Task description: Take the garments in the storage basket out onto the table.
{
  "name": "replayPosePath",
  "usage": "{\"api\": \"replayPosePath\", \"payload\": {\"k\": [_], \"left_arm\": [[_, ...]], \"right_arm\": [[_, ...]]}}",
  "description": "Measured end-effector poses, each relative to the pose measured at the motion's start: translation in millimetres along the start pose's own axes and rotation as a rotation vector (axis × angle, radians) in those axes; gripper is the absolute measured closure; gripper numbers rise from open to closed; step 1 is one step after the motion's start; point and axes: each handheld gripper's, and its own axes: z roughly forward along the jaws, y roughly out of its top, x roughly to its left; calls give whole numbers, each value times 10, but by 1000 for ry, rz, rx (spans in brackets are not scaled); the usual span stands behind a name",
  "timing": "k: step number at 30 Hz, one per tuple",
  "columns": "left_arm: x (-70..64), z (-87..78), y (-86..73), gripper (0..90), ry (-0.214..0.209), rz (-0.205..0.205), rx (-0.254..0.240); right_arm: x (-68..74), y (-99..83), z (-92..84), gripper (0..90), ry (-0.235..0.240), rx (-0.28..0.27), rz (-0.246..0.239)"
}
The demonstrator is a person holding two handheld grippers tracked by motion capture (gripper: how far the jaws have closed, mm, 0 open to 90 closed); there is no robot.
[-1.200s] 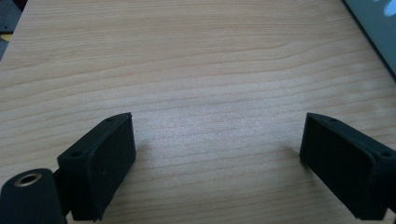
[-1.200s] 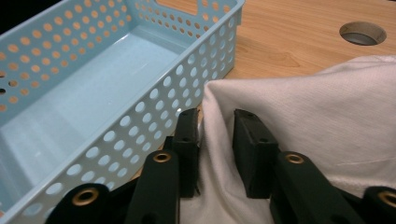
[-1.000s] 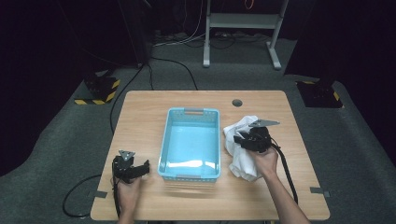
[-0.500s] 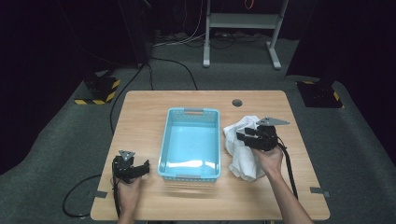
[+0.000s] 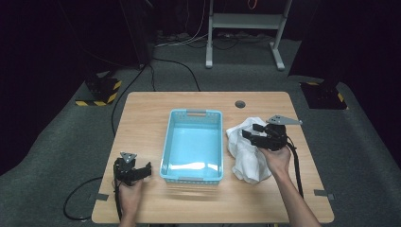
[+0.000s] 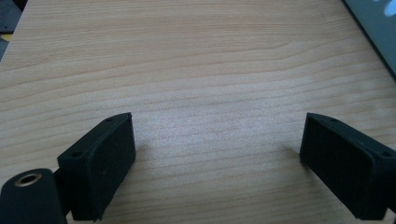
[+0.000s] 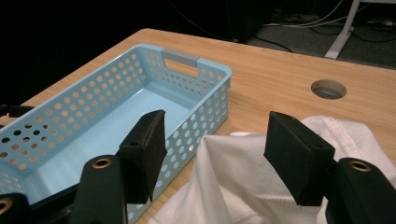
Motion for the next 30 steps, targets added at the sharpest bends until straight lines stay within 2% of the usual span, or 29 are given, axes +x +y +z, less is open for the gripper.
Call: {"api": "replayPosePath", "payload": {"k": [30], "left_arm": [[0,0,0,106,0,0,0]], "right_arm": [[-110,45,-243,356,-38,-63,16]]}}
